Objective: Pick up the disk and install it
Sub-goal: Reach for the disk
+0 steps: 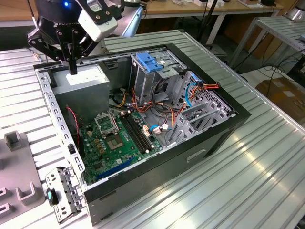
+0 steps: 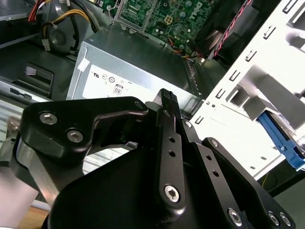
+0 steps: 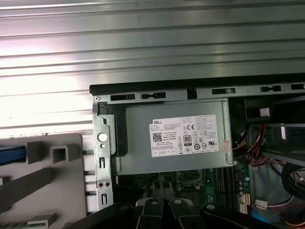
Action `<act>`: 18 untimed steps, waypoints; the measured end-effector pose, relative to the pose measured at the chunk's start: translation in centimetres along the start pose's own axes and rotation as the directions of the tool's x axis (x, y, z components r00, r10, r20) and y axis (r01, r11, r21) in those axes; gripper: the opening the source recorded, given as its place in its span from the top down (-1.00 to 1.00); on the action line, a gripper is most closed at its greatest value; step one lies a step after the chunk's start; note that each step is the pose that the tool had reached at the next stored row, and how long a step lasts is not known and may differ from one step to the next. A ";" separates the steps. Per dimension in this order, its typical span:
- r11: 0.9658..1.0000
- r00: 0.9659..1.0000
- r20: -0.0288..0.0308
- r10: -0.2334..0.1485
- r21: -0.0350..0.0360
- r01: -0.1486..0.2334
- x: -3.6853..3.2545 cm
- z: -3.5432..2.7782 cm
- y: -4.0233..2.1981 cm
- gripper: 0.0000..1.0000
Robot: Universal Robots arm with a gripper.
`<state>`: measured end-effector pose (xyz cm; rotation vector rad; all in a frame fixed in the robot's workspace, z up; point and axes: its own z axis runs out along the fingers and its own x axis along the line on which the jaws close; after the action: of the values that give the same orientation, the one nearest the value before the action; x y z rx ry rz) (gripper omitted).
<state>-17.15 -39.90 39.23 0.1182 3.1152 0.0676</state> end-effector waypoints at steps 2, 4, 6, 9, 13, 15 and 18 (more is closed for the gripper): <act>1.000 1.000 0.000 0.000 0.000 0.000 0.26 0.00 -0.02 0.79; 1.000 1.000 0.000 0.000 0.000 0.000 0.55 0.01 -0.03 0.79; 1.000 1.000 0.000 0.000 0.000 0.000 1.01 0.01 0.03 0.79; 1.000 1.000 0.000 0.000 0.000 0.000 1.70 0.01 0.26 0.79; 1.000 1.000 0.000 0.000 0.000 0.000 2.65 0.00 0.51 0.79; 1.000 1.000 0.000 0.000 0.000 0.000 3.37 0.00 0.60 0.79; 1.000 1.000 0.000 0.000 0.000 0.000 4.52 -0.02 0.67 0.79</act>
<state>-21.60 -38.89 39.18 0.1183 3.1154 0.0675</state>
